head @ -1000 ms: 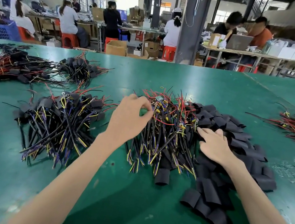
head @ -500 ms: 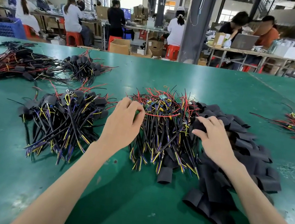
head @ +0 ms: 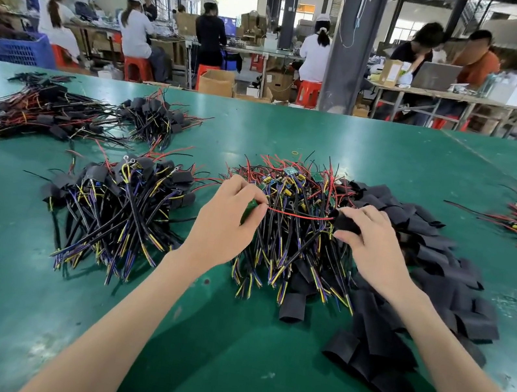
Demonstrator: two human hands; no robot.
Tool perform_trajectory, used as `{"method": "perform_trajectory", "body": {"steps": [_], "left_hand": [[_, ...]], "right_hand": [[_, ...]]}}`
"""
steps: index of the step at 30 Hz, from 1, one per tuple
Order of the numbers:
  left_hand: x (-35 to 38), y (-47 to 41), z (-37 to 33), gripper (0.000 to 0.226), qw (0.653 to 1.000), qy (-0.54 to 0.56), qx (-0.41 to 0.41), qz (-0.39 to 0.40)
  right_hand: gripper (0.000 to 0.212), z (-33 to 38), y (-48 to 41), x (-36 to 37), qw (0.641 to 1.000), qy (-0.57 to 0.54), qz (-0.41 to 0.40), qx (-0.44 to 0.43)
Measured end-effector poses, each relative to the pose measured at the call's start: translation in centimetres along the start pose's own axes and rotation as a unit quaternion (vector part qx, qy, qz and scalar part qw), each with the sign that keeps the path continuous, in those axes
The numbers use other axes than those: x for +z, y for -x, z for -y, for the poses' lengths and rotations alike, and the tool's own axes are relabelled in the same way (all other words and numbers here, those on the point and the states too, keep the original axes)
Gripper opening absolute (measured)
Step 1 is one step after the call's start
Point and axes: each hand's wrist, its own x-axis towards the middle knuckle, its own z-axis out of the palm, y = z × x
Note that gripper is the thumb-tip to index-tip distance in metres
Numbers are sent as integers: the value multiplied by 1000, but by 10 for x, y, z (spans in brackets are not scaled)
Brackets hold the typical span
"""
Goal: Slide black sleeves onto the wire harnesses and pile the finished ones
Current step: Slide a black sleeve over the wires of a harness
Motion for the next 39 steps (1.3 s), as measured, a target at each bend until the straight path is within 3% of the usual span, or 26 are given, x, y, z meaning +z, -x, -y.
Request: {"method": "perform_trajectory", "body": {"steps": [8, 16, 24, 33, 39], "left_hand": [[2, 1, -2, 13, 1000, 2, 8, 14], [9, 3, -3, 27, 995, 64, 48, 67], [16, 8, -10, 40, 990, 94, 70, 79], [17, 7, -12, 51, 988, 119, 45, 86], [20, 6, -10, 39, 989, 123, 26, 80]], "right_hand": [[38, 7, 2, 0, 999, -19, 7, -36], [42, 23, 6, 0, 990, 69, -17, -120], [42, 35, 11, 4, 984, 53, 42, -167], [40, 43, 15, 5, 986, -18, 92, -136], [41, 42, 15, -1, 989, -4, 84, -118]]}}
